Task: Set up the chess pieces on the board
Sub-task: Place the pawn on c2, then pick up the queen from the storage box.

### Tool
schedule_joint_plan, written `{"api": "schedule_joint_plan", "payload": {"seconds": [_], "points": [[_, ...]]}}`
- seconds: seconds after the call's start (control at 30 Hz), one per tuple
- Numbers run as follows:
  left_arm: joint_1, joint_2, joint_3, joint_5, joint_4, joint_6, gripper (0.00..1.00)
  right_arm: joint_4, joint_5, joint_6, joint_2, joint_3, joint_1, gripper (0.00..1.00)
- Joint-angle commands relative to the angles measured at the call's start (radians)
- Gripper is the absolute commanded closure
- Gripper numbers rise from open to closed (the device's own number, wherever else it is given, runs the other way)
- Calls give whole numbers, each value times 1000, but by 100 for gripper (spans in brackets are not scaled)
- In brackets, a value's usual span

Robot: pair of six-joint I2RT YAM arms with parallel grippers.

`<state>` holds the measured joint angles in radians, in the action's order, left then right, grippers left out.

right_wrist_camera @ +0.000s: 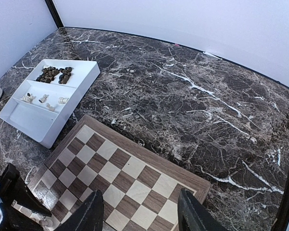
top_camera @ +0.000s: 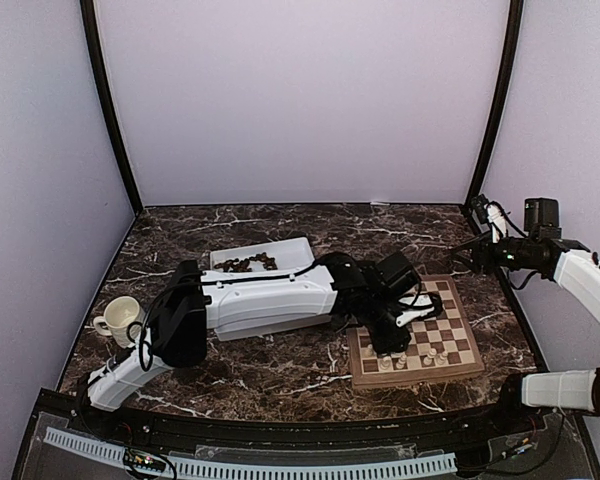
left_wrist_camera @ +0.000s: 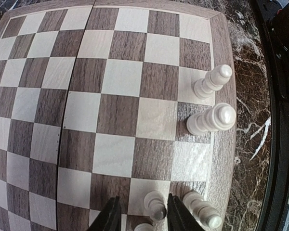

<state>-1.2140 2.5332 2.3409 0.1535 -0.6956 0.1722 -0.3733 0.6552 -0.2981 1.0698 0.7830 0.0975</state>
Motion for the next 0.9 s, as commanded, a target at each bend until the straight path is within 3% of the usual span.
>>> {"api": "schedule_joint_plan", "payload": {"seconds": [0.0, 0.23, 0.57, 0.7, 0.87], "points": [[4, -128, 26, -9, 21, 6, 63, 22, 18, -5, 2, -11, 1, 46], [60, -281, -16, -24, -40, -11, 62, 22, 20, -1, 11, -8, 1, 47], [313, -474, -347, -140, -101, -87, 70, -44, 25, -61, 64, 49, 1, 52], [390, -476, -417, -78, -87, -38, 72, -56, 48, -74, 108, 61, -1, 57], [485, -412, -395, 40, -91, 15, 74, -65, 66, -84, 145, 61, -2, 59]]}}
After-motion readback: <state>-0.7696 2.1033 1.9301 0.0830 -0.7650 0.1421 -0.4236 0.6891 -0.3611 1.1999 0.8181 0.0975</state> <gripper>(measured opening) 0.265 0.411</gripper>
